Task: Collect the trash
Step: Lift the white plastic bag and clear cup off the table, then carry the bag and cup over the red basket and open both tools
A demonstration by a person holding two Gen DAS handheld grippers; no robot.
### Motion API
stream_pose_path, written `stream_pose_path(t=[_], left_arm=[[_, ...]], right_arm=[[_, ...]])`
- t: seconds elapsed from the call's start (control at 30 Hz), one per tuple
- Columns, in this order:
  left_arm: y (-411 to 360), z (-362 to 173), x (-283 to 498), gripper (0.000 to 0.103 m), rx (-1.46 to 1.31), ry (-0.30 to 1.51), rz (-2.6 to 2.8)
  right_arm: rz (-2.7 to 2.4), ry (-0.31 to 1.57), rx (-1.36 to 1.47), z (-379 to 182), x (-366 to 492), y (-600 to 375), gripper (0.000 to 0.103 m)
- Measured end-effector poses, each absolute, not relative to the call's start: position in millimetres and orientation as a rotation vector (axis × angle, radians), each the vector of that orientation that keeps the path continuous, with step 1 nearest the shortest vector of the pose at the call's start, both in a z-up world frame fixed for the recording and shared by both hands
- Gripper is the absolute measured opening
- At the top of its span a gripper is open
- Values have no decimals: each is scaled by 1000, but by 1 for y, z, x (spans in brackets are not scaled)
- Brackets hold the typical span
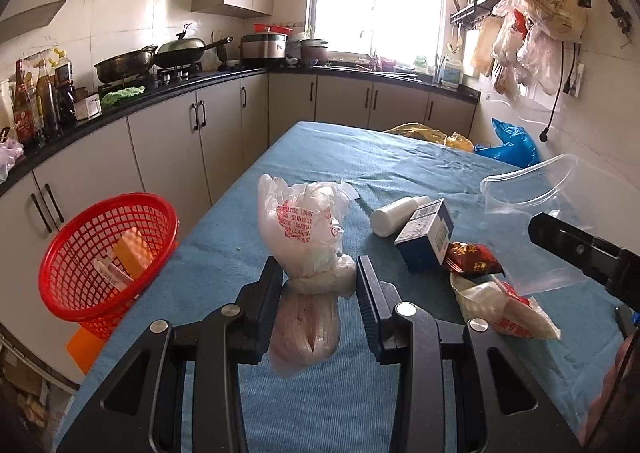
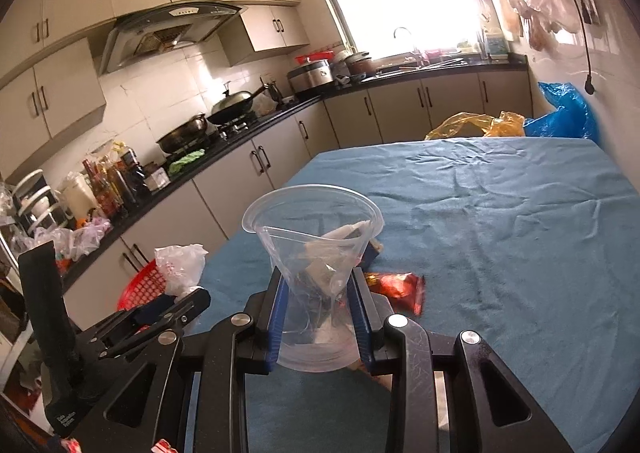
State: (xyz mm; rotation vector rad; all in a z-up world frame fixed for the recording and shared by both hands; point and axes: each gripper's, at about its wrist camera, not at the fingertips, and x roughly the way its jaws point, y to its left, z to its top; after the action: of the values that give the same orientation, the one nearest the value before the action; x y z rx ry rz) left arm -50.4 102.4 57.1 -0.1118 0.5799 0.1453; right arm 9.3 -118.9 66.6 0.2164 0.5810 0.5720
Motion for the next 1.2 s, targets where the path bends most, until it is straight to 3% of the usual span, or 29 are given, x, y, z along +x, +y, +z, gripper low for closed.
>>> stream_pose_path(t=[0.63, 1.2], left_arm=[[142, 77, -82, 36, -178, 556, 184], [270, 98, -115, 36, -289, 508, 384]], right_arm=[[652, 630, 195, 75, 0, -72, 33], [808, 678, 107, 104, 2, 31, 33]])
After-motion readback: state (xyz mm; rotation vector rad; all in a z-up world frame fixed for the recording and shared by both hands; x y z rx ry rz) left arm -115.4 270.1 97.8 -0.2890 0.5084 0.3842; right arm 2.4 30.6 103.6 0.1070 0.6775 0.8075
